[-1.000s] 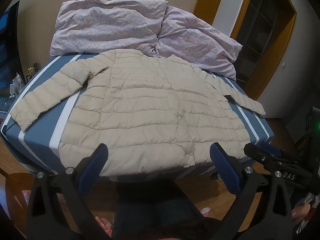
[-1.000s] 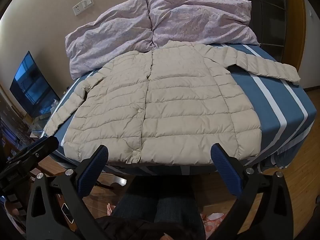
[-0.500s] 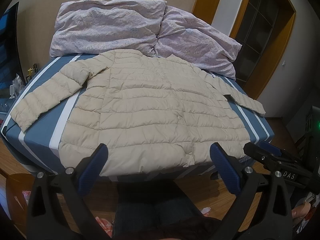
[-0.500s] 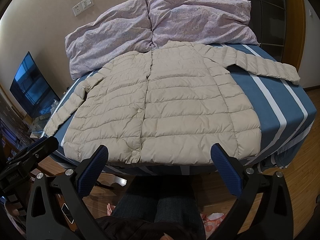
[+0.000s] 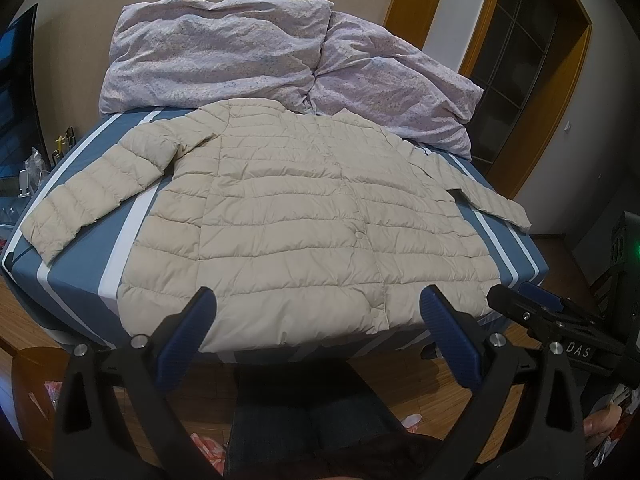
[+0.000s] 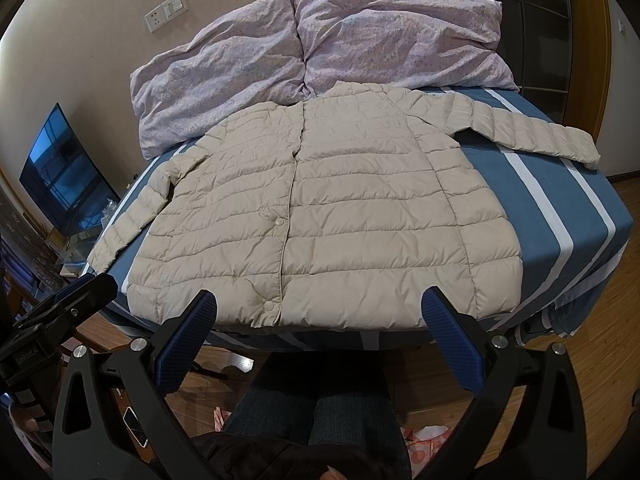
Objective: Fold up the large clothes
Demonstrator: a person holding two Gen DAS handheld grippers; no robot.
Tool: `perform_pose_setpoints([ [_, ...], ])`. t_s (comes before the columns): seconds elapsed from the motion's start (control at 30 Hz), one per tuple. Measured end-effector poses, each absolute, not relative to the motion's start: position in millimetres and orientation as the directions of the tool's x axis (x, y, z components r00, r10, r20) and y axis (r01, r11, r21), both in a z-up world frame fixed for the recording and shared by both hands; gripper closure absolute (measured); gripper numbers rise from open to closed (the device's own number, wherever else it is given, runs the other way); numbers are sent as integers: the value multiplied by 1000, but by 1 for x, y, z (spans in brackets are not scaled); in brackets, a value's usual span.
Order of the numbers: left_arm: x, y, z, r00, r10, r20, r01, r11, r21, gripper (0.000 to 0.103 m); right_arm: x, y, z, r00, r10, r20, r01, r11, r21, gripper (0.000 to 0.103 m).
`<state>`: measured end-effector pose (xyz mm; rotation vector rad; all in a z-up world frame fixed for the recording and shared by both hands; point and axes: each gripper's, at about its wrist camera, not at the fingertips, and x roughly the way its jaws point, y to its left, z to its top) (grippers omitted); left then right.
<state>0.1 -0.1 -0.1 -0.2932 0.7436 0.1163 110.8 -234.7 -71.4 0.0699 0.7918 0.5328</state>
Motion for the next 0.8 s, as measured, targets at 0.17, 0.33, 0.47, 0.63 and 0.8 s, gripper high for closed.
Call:
perform_pose_setpoints([
  [0.17, 0, 0, 0, 732, 1, -681, -208, 953, -221, 2, 111, -235, -72, 578, 481, -659, -429, 866, 256, 1],
  [0.33, 0, 0, 0, 732, 1, -681, -207, 953, -221, 2, 111, -235, -72, 578, 481, -659, -429, 866, 256, 1],
  [0.47, 0, 0, 0, 732, 1, -681, -207, 953, -221, 2, 111, -235, -72, 578, 481, -659, -429, 866, 256, 1],
  [0.63, 0, 0, 0, 732, 1, -682, -208, 953, -221, 2, 111, -235, -72, 578, 481, -660, -429, 866, 256, 1],
  [0.8, 0, 0, 0, 732, 2, -682, -208, 953, -220, 2, 111, -235, -72, 577, 481, -660, -428, 866, 257, 1],
])
